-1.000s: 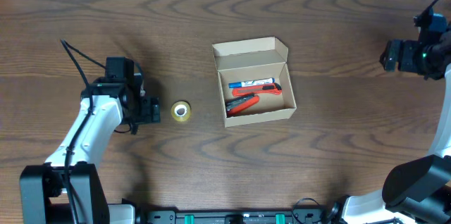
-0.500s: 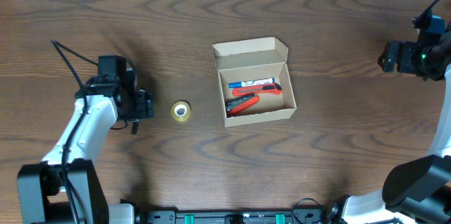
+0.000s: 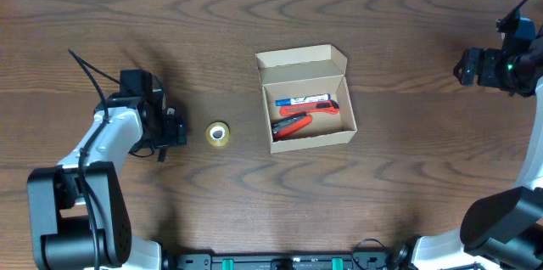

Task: Pack container
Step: 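Lower and close the left gripper on the black-capped marker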

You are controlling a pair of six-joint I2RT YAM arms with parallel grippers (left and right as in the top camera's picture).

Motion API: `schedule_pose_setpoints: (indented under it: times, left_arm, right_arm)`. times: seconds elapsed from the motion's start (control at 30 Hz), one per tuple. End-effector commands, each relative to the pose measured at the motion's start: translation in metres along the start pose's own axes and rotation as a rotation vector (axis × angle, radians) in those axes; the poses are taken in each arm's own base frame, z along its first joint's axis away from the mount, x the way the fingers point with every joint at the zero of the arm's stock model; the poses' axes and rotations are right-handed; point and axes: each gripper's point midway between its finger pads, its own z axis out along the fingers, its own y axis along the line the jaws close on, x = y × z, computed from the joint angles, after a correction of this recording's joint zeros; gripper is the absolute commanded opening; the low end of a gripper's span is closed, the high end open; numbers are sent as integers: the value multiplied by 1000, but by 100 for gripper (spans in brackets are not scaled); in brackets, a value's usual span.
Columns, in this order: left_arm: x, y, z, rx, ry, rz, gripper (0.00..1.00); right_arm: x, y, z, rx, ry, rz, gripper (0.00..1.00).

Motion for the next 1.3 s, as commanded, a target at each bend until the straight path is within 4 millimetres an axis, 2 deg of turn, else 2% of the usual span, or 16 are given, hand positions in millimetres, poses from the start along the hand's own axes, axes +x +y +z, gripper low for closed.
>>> schedule_pose_setpoints:
  times: [0.0,0.17,0.57,0.7,0.8,0.93,1.0,1.07,1.2,1.27]
  left_arm:
    - [-2,0,3,3,-3,12,89]
    - [-5,0,5,3,-11,12,84]
    - [0,0,18,1,28,11,84]
    - [1,0,18,2,29,11,74]
    - [1,0,18,4,32,11,72]
    - [3,-7,18,45,38,10,54]
    - [3,-12,18,72,41,9,41]
    - [4,-16,17,95,44,5,37]
    - [9,-18,17,107,67,-9,6]
    - [14,-20,16,120,85,-13,6]
  right_arm:
    - [0,6,-1,-24,-8,12,99]
    - [0,6,-2,-27,-8,13,99]
    - [0,6,-2,-27,-8,13,99]
    - [0,6,-2,-27,-8,12,99]
    - [0,6,-2,-27,-8,12,99]
    - [0,6,-2,-27,-8,12,99]
    - [0,6,-2,-27,-8,13,99]
    - [0,6,-2,-27,-8,12,99]
    - [0,6,-2,-27,-9,12,99]
    - [0,6,-2,-27,-9,12,99]
